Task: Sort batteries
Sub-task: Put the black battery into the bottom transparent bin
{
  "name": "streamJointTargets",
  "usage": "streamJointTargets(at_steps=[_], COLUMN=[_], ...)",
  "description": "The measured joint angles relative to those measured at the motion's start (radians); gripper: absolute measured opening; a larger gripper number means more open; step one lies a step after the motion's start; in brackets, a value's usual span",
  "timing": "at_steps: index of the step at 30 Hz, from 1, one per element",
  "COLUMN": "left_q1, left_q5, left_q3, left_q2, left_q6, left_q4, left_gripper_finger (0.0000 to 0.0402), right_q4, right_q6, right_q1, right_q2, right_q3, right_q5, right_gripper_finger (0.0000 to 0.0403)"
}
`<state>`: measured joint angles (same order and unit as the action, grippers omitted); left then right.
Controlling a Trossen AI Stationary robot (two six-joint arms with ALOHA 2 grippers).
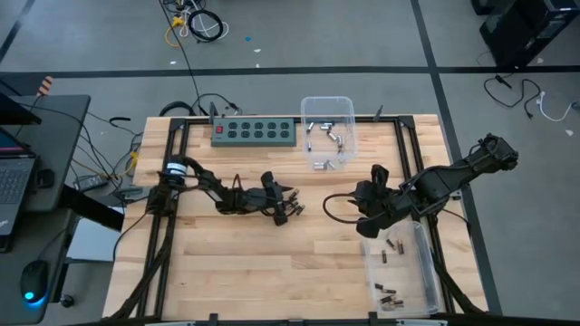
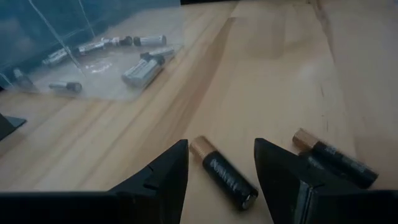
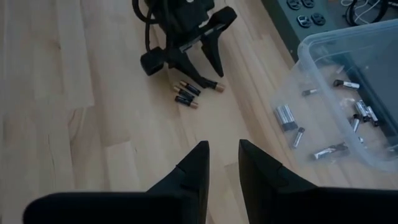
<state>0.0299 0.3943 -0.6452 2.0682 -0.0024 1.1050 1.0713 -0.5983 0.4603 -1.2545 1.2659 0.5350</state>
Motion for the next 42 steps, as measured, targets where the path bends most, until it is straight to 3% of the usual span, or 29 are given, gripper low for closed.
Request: streamJointTargets(at_steps=[17, 31, 42], left_q1=[0.0, 0.0, 0.026], left_q5=[0.0, 0.003, 0.031], left_q3=[-0.002, 0.0, 0.008], left_q2=[-0.005, -0.004, -0.002], left_q6=[-0.012, -0.005, 0.107], left_q4=[-0.124, -0.141, 0.004], left_gripper_finger=[0.0174, 0.0035, 0.0049], right_q4=[-0.001, -0.001, -0.057], right_q6=[0.0, 0.0, 0.042], right_q1=[0.0, 0.0, 0.003], right_q2=[-0.003, -0.003, -0.002], right_q3=[0.0, 0.0, -0.025], right_q5=[0.0, 0.0, 0.058], right_gripper_finger=[0.0072, 0.0071, 0.007])
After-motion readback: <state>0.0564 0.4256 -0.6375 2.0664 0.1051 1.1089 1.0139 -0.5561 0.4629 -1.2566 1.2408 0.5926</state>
